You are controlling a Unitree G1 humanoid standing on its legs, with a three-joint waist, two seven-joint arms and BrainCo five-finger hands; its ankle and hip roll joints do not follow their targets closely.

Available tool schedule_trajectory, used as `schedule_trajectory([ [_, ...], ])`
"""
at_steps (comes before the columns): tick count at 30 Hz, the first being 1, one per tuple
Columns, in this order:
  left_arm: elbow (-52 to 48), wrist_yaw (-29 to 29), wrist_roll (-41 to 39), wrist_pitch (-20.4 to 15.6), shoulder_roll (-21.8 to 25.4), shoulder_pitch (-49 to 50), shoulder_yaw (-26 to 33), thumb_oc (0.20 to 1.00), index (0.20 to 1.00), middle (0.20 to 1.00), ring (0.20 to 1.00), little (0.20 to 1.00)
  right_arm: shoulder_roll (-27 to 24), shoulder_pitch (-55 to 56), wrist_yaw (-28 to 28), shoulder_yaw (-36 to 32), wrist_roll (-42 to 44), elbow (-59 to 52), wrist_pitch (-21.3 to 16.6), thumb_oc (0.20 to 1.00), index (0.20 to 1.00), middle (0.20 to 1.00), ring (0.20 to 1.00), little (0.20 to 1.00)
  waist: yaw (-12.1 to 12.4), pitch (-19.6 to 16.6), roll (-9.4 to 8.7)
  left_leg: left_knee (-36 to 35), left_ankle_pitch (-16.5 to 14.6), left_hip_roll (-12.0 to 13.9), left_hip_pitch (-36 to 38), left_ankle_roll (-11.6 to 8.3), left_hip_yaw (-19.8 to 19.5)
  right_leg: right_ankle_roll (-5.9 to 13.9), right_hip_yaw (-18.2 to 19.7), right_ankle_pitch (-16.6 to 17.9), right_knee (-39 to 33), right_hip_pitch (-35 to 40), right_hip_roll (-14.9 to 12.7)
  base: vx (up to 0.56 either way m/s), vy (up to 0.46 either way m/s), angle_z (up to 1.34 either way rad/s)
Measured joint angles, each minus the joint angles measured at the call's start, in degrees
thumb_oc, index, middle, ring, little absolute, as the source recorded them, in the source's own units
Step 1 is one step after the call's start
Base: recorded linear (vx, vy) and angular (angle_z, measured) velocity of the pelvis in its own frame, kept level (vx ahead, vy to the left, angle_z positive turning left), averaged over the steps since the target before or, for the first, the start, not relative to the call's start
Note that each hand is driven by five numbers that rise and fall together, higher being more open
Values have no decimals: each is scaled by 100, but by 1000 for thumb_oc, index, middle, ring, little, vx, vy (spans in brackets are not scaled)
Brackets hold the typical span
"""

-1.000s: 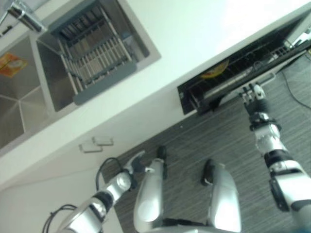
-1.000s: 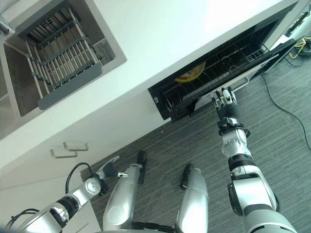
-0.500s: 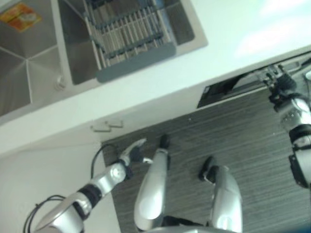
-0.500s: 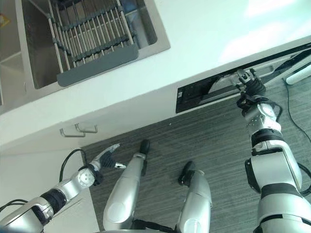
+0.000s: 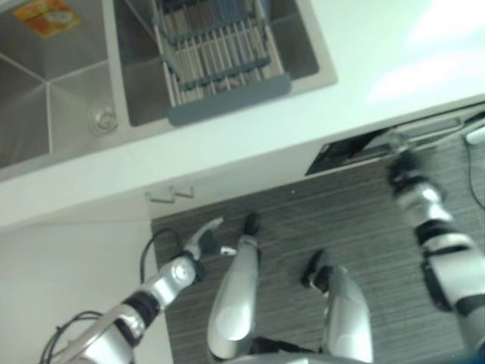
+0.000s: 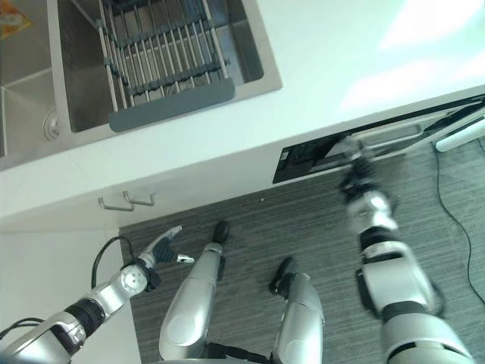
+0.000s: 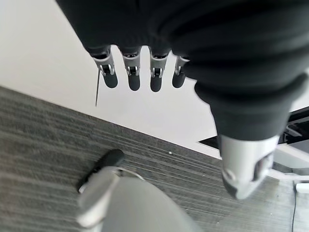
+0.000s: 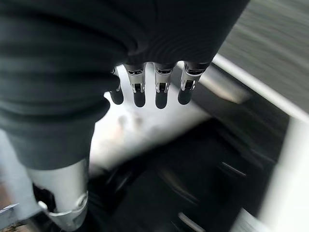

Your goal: Place the dishes in the dishwasher.

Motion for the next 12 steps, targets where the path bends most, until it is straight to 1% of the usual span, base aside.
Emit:
schedule_trajectory([
  [1, 193, -94, -256, 28, -177, 66, 139, 1000, 1000, 1000, 1000, 1000, 321, 405, 55, 31, -4, -157, -1, 1000, 1000, 1000, 1000, 1000, -57, -2, -8, -25, -12, 12, 159, 18, 64, 5, 4, 2, -83, 181, 6, -42, 38, -6],
  [2, 430, -312, -515, 27, -421, 155, 578, 1000, 1000, 1000, 1000, 1000, 592, 899, 50, 94, -4, -597, -68, 1000, 1000, 1000, 1000, 1000, -123, -6, -21, -110, -34, 35, 369, 44, 171, 36, 18, 23, -220, 401, 25, -20, 46, -16],
  [3, 622, -438, -657, 33, -612, 289, 864, 1000, 1000, 1000, 1000, 1000, 688, 1375, 60, 265, -7, -873, -117, 1000, 1000, 1000, 1000, 1000, -195, -17, -36, -229, -32, 47, 632, 45, 279, 75, 53, 93, -384, 632, 50, -9, 49, -23],
  [4, 652, -507, -718, 20, -606, 411, 843, 1000, 1000, 1000, 1000, 1000, 714, 1627, 41, 298, -6, -900, -163, 1000, 1000, 1000, 1000, 1000, -322, -114, -76, -274, -45, 64, 716, 62, 335, 93, 80, 130, -506, 722, 70, 82, 26, -38],
  [6, 584, -834, -961, 59, -554, 749, 854, 1000, 1000, 1000, 1000, 1000, 598, 2268, -14, 194, -12, -1004, -421, 1000, 1000, 1000, 1000, 1000, -599, -474, -233, -555, -63, 146, 990, 111, 523, 141, 230, 312, -949, 967, 198, 127, 14, -42],
  [7, 522, -924, -1040, 65, -551, 930, 882, 1000, 1000, 1000, 1000, 1000, 464, 2715, 42, 138, -36, -997, -499, 1000, 1000, 1000, 1000, 1000, -701, -779, -330, -784, -53, 188, 1231, 127, 658, 126, 321, 360, -1177, 1129, 238, 155, 9, -37],
  [8, 492, -991, -1105, 59, -555, 1129, 916, 1000, 1000, 1000, 1000, 1000, 380, 3061, 170, 18, -79, -991, -524, 1000, 1000, 1000, 1000, 1000, -751, -1030, -353, -1011, -26, 192, 1493, 155, 724, 128, 329, 405, -1400, 1369, 282, 120, 5, -38],
  [9, 520, -1035, -1102, 64, -557, 1307, 905, 1000, 1000, 1000, 1000, 1000, 292, 3433, 247, -58, -107, -807, -532, 1000, 1000, 1000, 1000, 1000, -894, -1387, -400, -1208, -25, 213, 1695, 157, 809, 125, 368, 446, -1640, 1549, 324, 125, 11, -34],
  [10, 607, -1056, -1091, 63, -565, 1430, 907, 1000, 1000, 1000, 1000, 1000, 188, 3779, 348, -96, -112, -594, -517, 1000, 1000, 1000, 1000, 1000, -919, -1736, -415, -1442, -10, 231, 1916, 179, 917, 156, 444, 493, -1846, 1709, 372, 100, 10, -35],
  [11, 624, -1055, -1091, 65, -565, 1491, 910, 1000, 1000, 1000, 1000, 1000, 178, 3885, 360, -128, -110, -471, -497, 1000, 1000, 1000, 1000, 1000, -973, -1870, -415, -1542, -3, 245, 2013, 181, 971, 169, 465, 518, -1949, 1784, 406, 95, 15, -34],
  [12, 652, -1058, -1090, 63, -570, 1519, 909, 1000, 1000, 1000, 1000, 1000, 193, 3966, 404, -153, -121, -274, -474, 1000, 1000, 1000, 1000, 1000, -1061, -2024, -401, -1622, 23, 273, 2114, 173, 1039, 238, 485, 602, -2075, 1859, 441, 98, 16, -27],
])
